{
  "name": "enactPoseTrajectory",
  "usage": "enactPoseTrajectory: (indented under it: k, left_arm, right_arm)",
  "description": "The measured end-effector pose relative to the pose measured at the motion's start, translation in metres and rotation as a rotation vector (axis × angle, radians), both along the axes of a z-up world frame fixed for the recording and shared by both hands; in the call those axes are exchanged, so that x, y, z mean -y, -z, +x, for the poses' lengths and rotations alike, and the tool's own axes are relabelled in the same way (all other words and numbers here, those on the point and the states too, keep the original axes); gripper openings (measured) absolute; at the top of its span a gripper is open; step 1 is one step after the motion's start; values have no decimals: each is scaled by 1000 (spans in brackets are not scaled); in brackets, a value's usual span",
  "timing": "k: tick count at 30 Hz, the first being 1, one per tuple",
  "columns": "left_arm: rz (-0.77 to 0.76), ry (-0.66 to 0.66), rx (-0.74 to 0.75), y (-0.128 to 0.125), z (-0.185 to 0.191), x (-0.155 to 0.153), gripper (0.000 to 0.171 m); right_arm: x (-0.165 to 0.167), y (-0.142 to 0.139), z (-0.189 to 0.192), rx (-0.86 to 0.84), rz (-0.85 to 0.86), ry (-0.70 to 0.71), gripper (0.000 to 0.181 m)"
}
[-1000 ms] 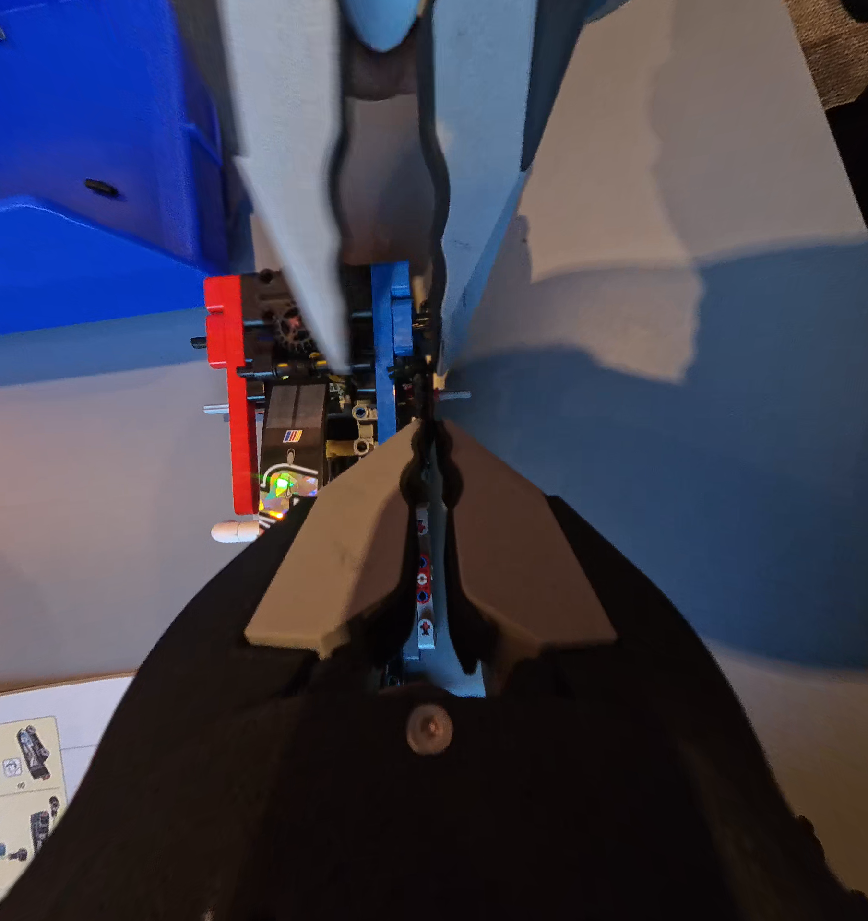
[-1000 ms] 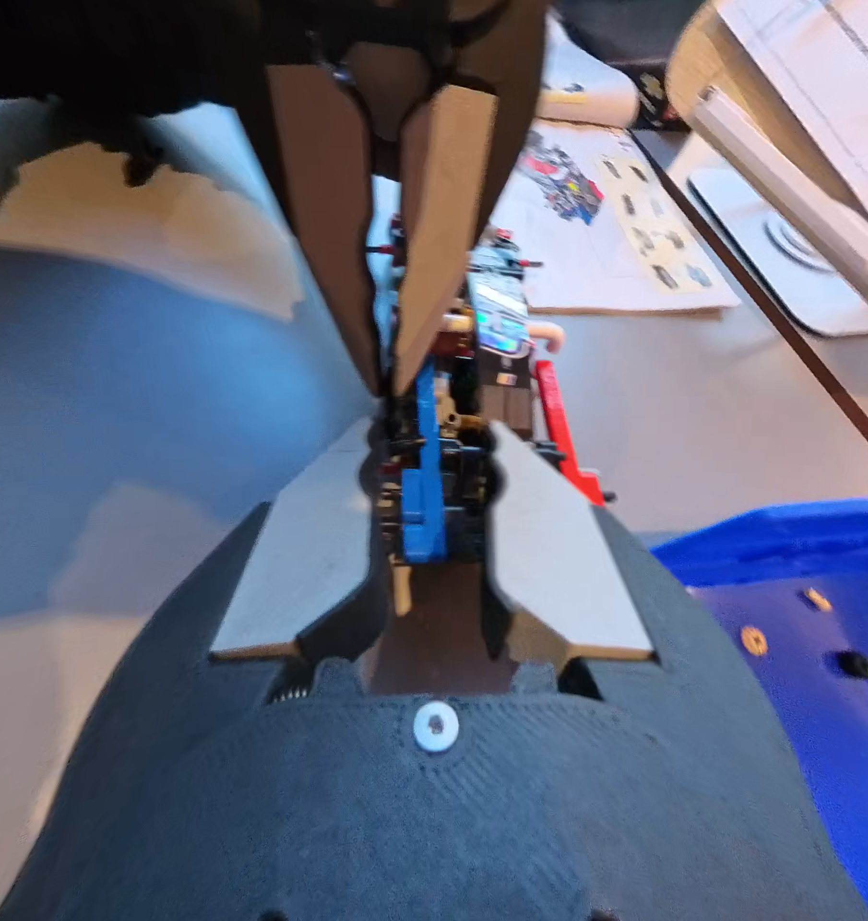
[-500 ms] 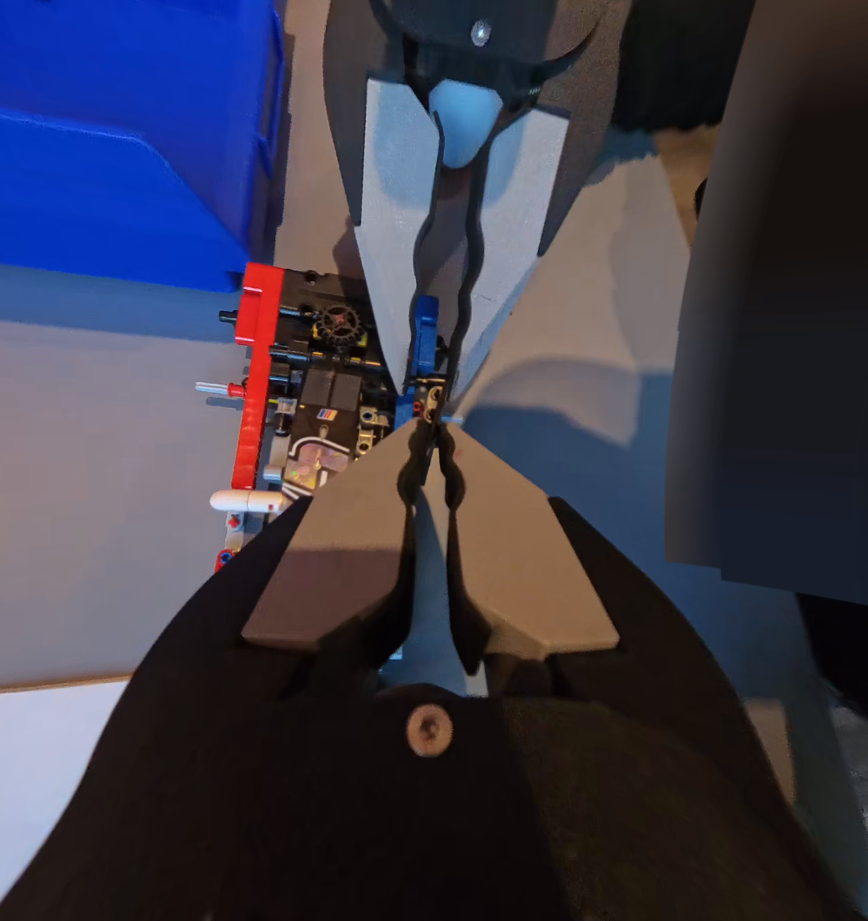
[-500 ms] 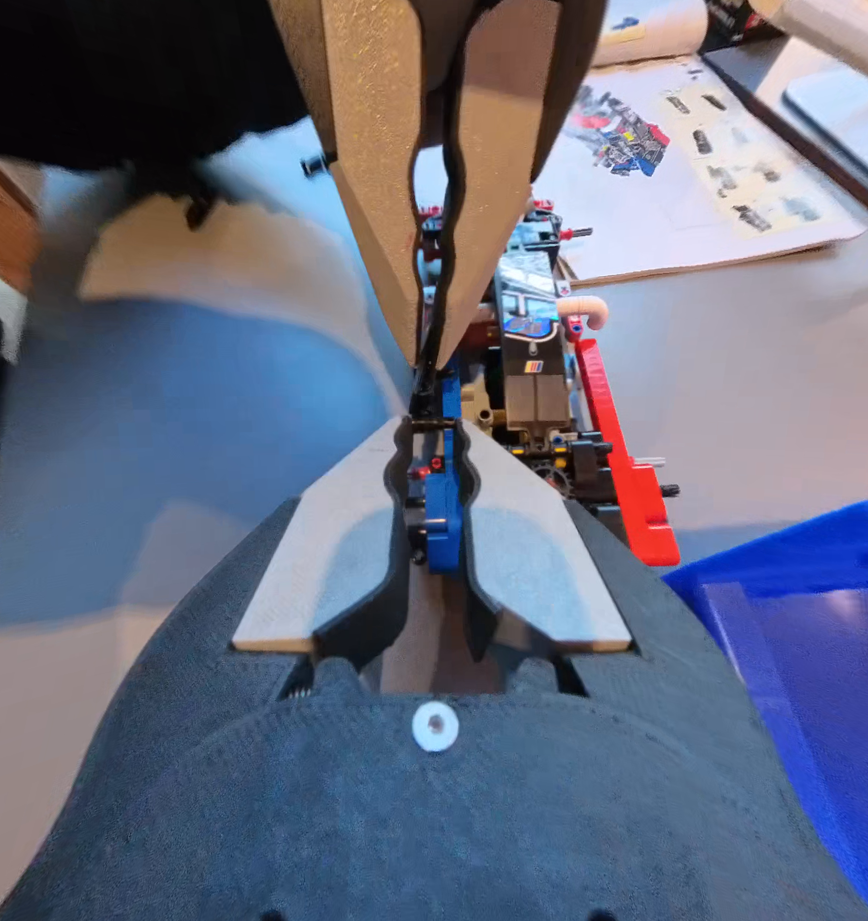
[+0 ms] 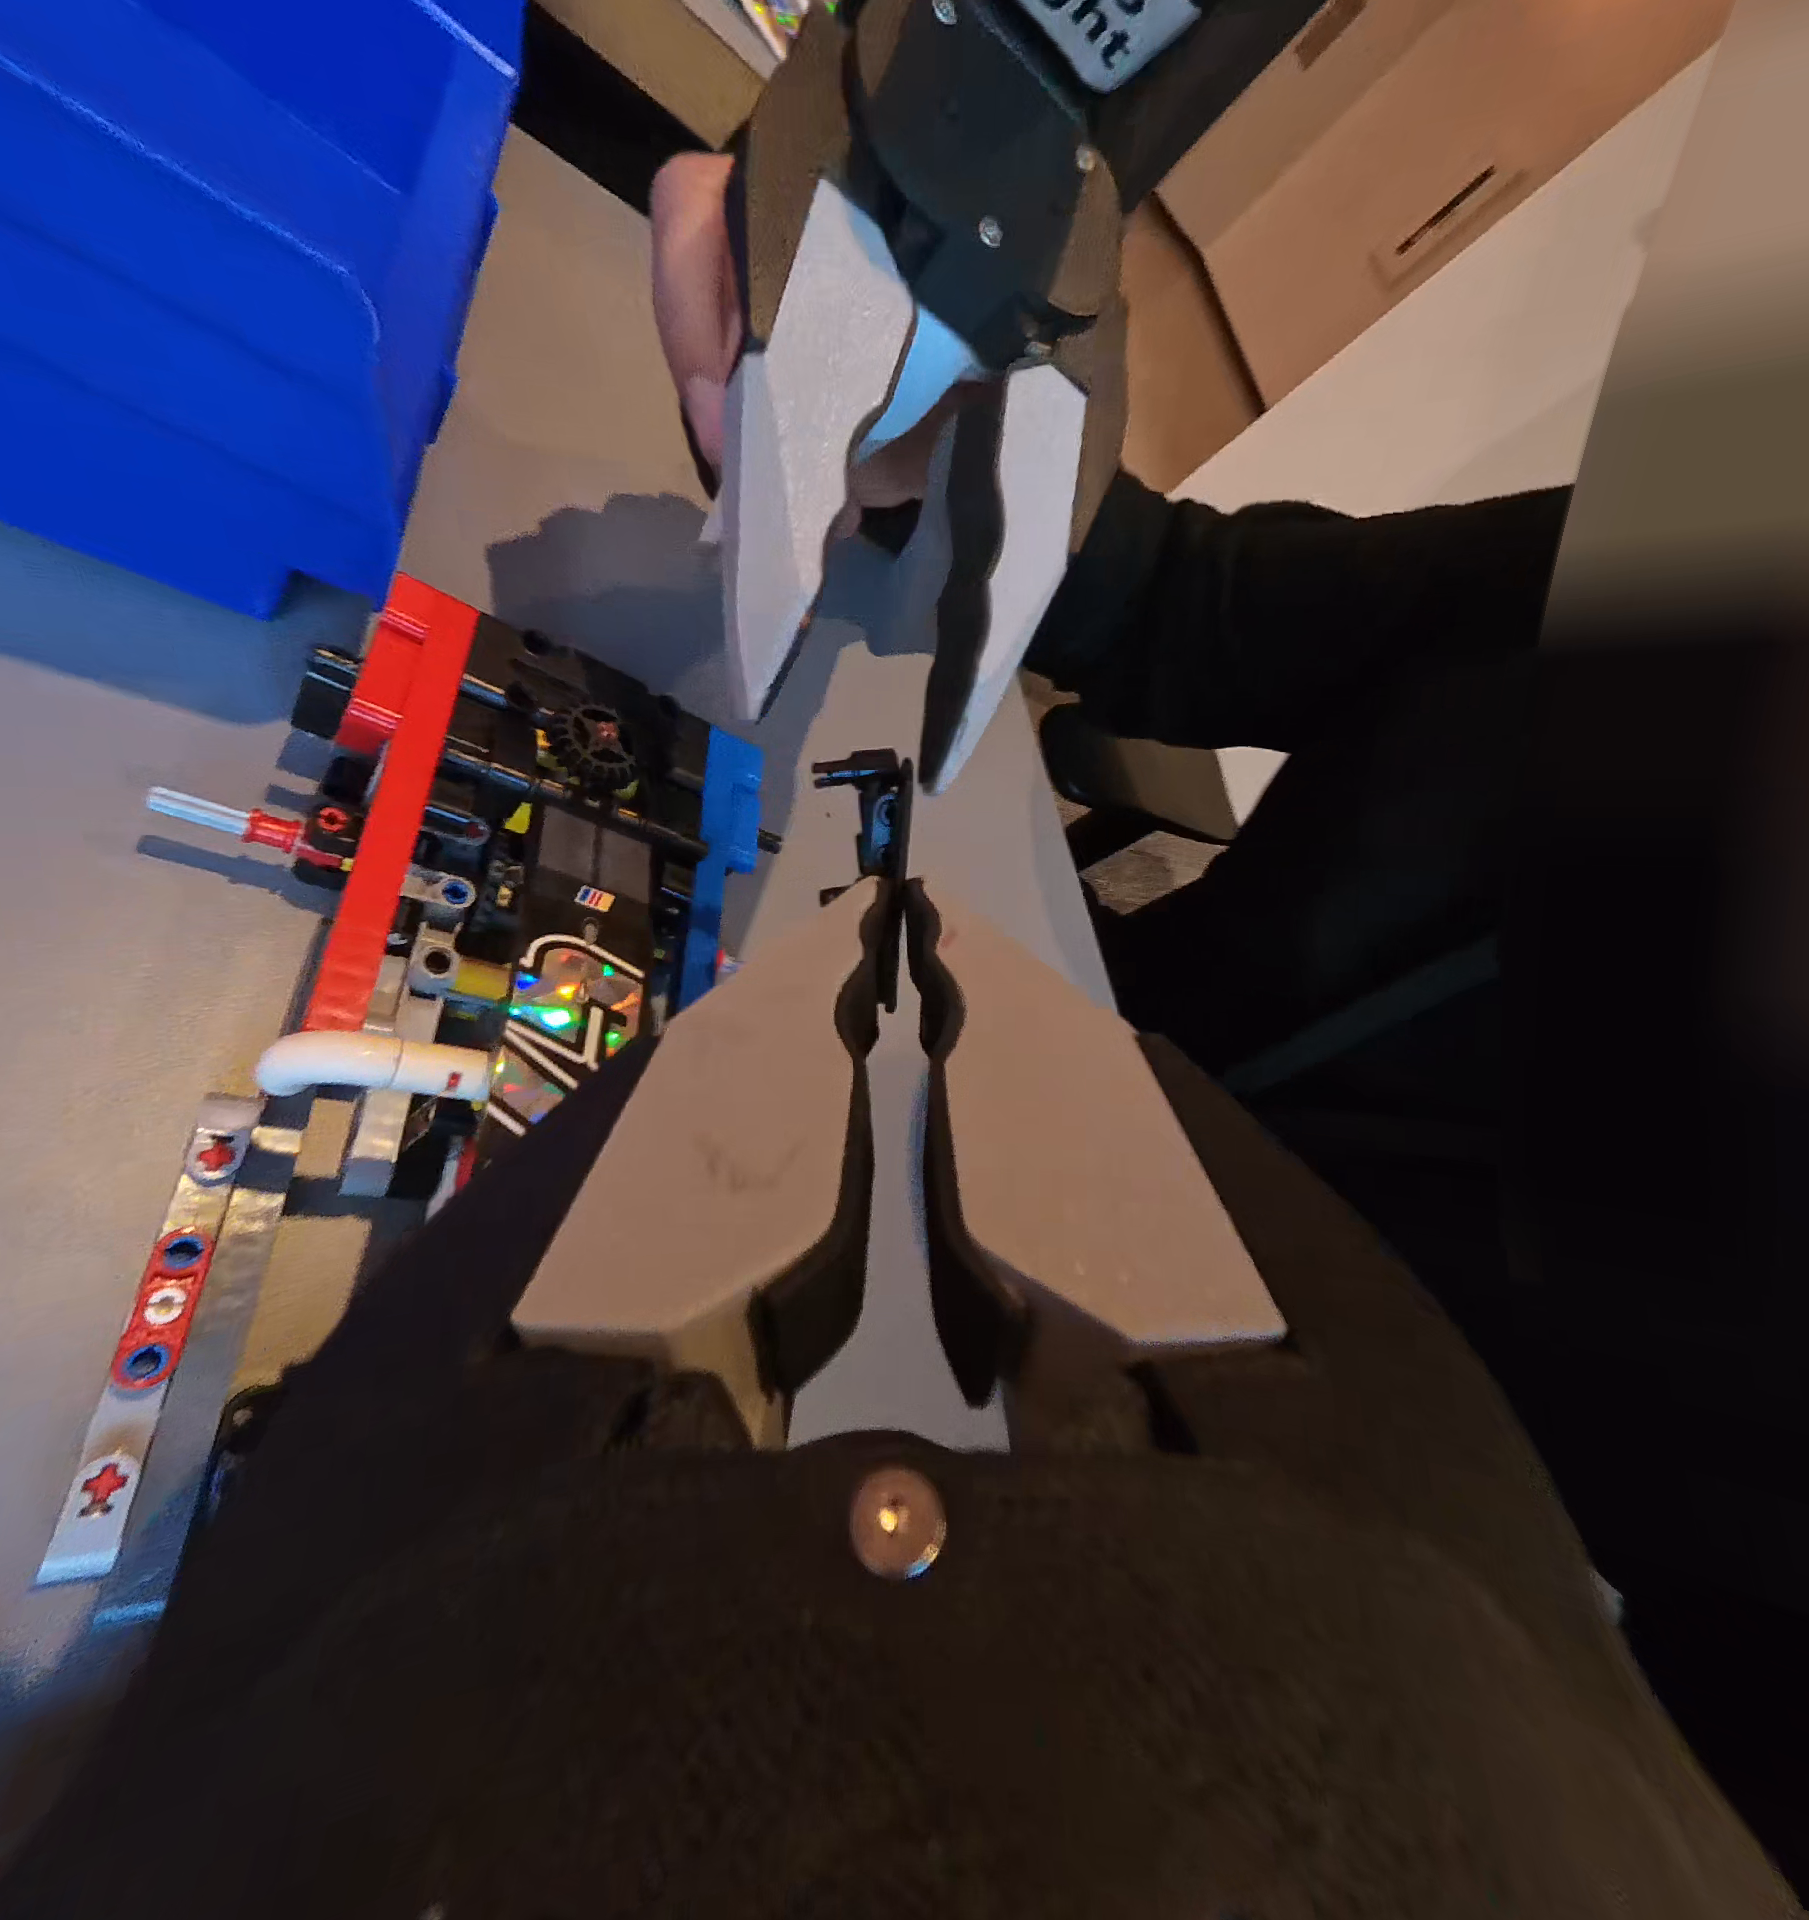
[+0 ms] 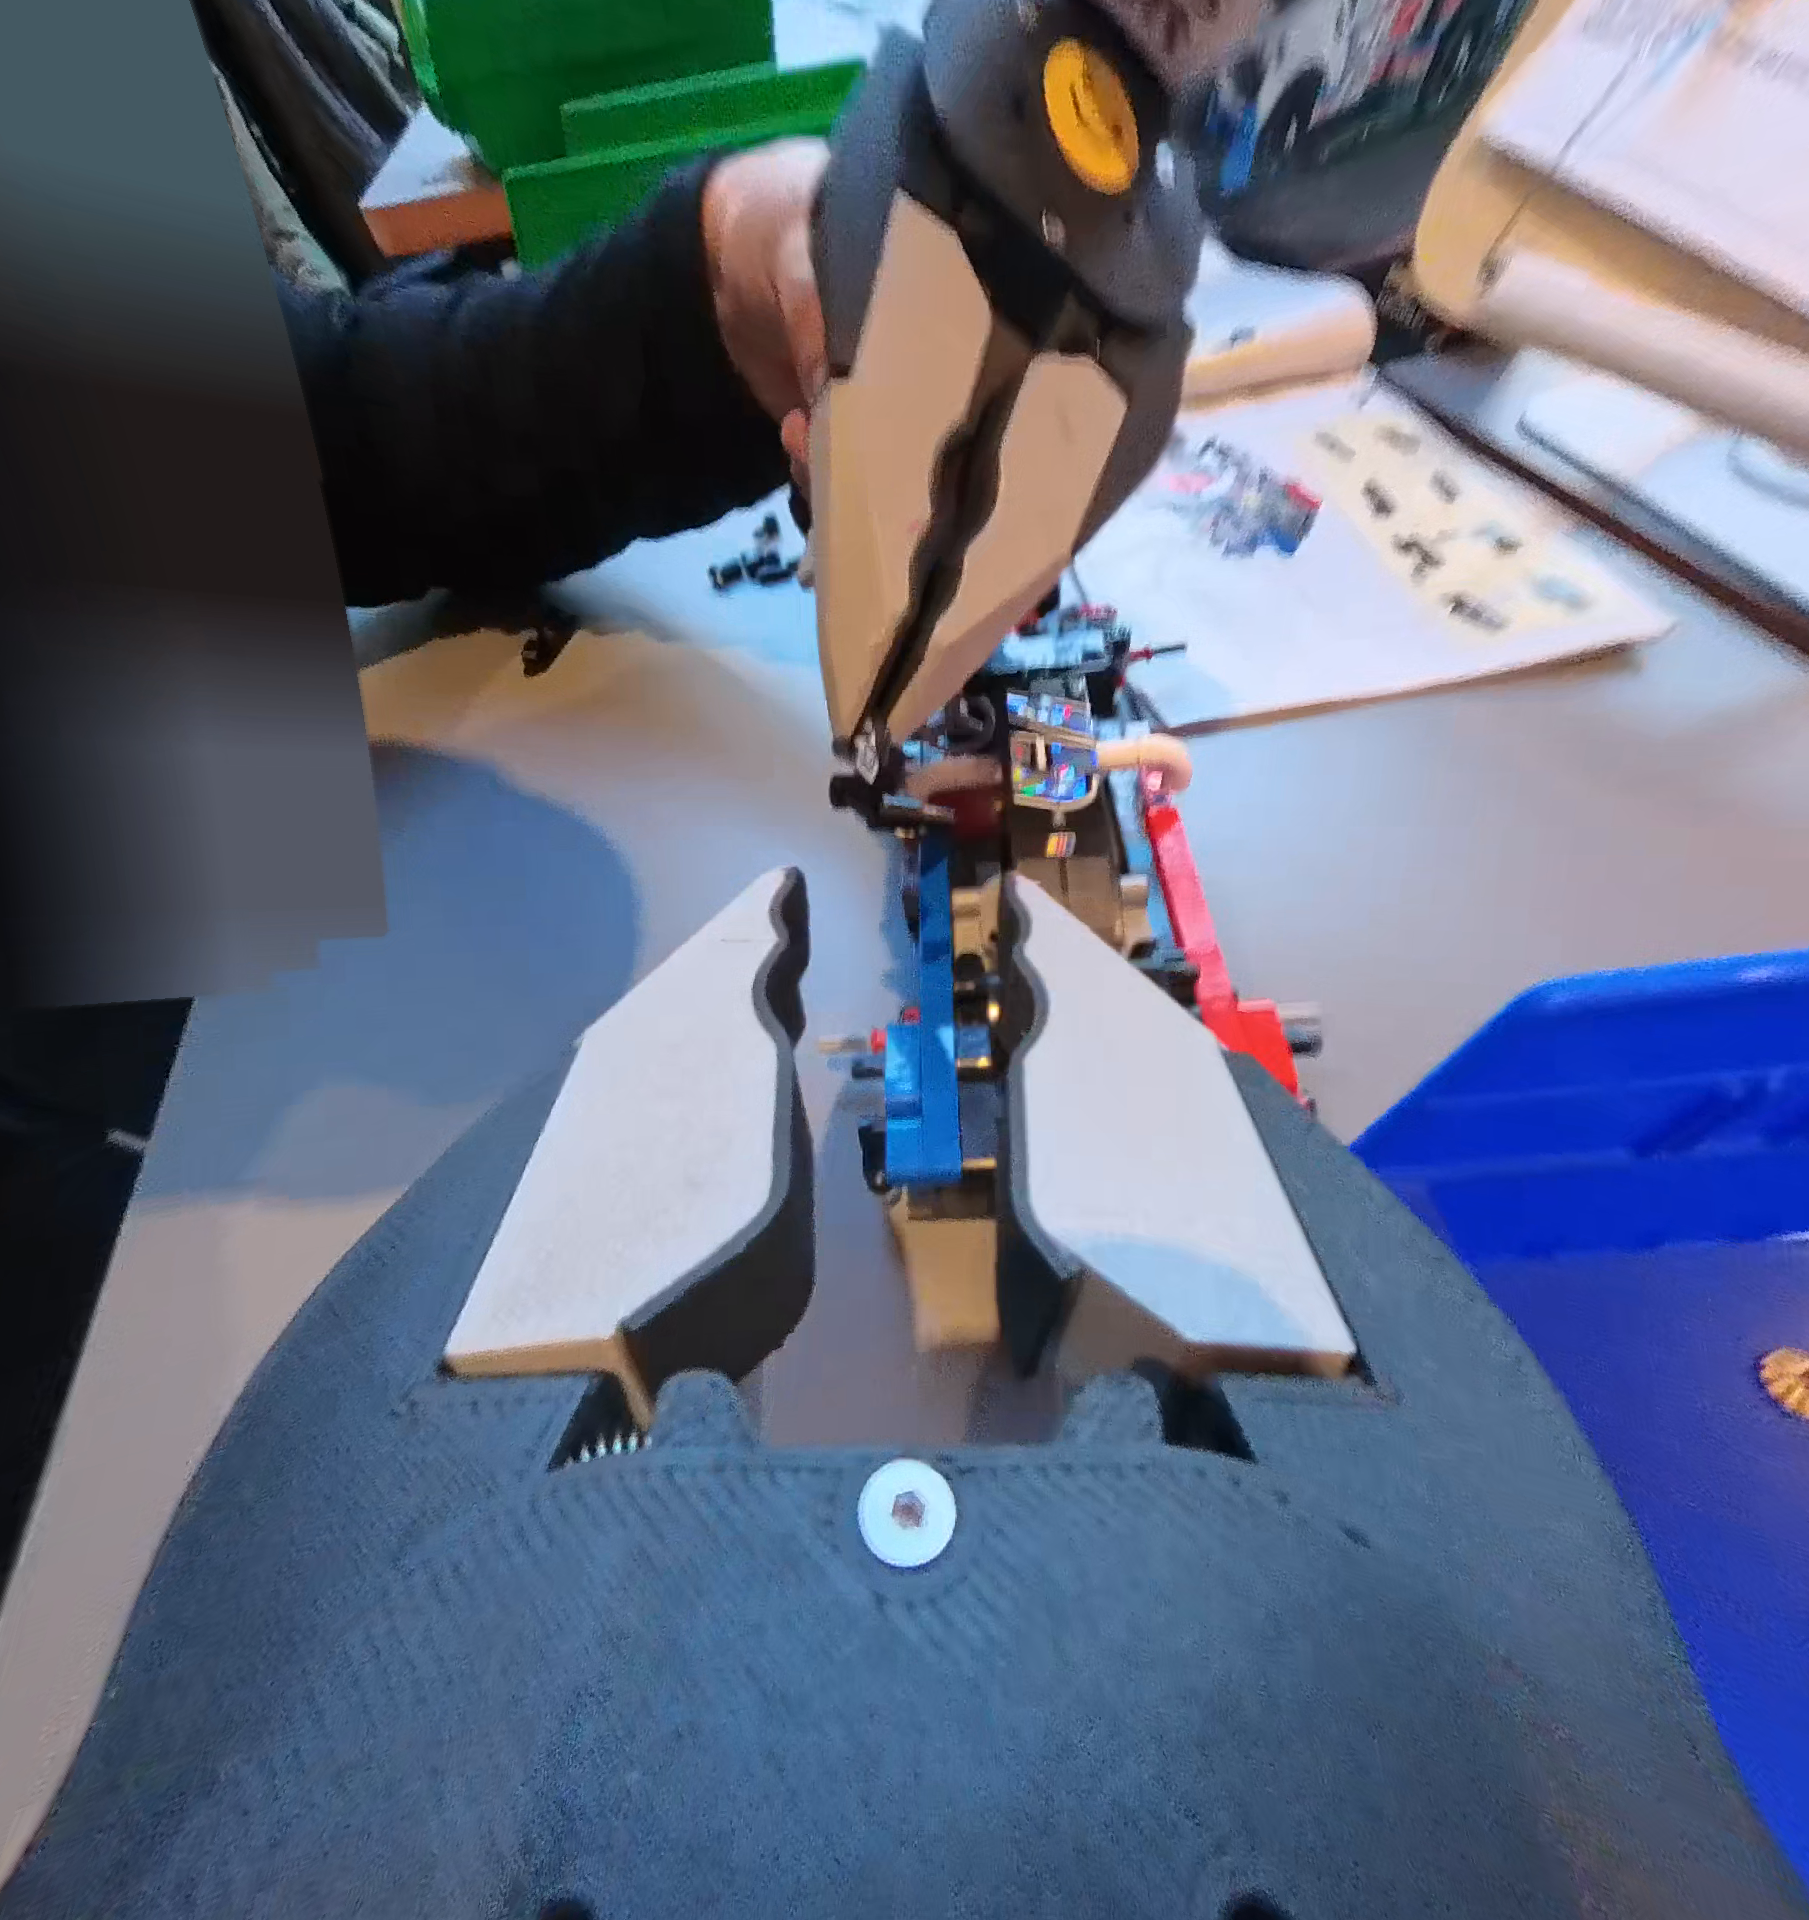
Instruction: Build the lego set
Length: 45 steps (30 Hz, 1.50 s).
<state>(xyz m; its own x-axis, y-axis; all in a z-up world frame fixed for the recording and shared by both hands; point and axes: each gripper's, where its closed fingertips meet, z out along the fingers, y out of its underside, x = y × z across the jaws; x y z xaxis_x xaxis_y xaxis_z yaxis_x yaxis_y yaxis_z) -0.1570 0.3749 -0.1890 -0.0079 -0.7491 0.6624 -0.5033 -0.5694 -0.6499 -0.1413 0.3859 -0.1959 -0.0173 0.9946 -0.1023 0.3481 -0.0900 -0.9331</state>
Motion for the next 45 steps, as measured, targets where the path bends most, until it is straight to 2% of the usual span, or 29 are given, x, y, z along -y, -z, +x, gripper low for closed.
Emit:
enactPoseTrajectory:
  k: [6, 10, 18, 23, 29, 31, 35, 36, 38, 45]
  left_arm:
    - [-73, 18, 36, 1, 3, 1, 0]
    - [-58, -29, 26, 5, 4, -8, 0]
    - [-85, -131, 94, -5, 2, -28, 0]
    - [-91, -140, 82, 0, 3, -29, 0]
    - [-105, -131, 102, -4, 3, -27, 0]
    - [-110, -129, 108, -5, 3, -27, 0]
    - [-101, -116, 152, -13, 7, -22, 0]
    - [-89, -107, 168, -17, 8, -20, 0]
    - [-46, -96, 196, -24, 10, -15, 0]
    - [63, -84, 259, -46, 15, -6, 0]
  right_arm:
    - [5, -9, -7, 5, 263, 34, 29]
    - [-2, -2, -9, 48, 312, 84, 20]
    - [-11, 5, -8, 46, 196, 117, 13]
    - [-12, 11, -10, 72, 204, 119, 15]
    - [-12, 1, -7, 16, 133, 108, 14]
    - [-13, -1, -7, -3, 102, 115, 19]
    - [-14, 1, -13, -2, 51, 135, 43]
    - [-13, 2, -15, -4, 38, 134, 43]
    - [-5, -3, -20, -39, -5, 104, 34]
    - [10, -32, -24, -221, -128, 40, 25]
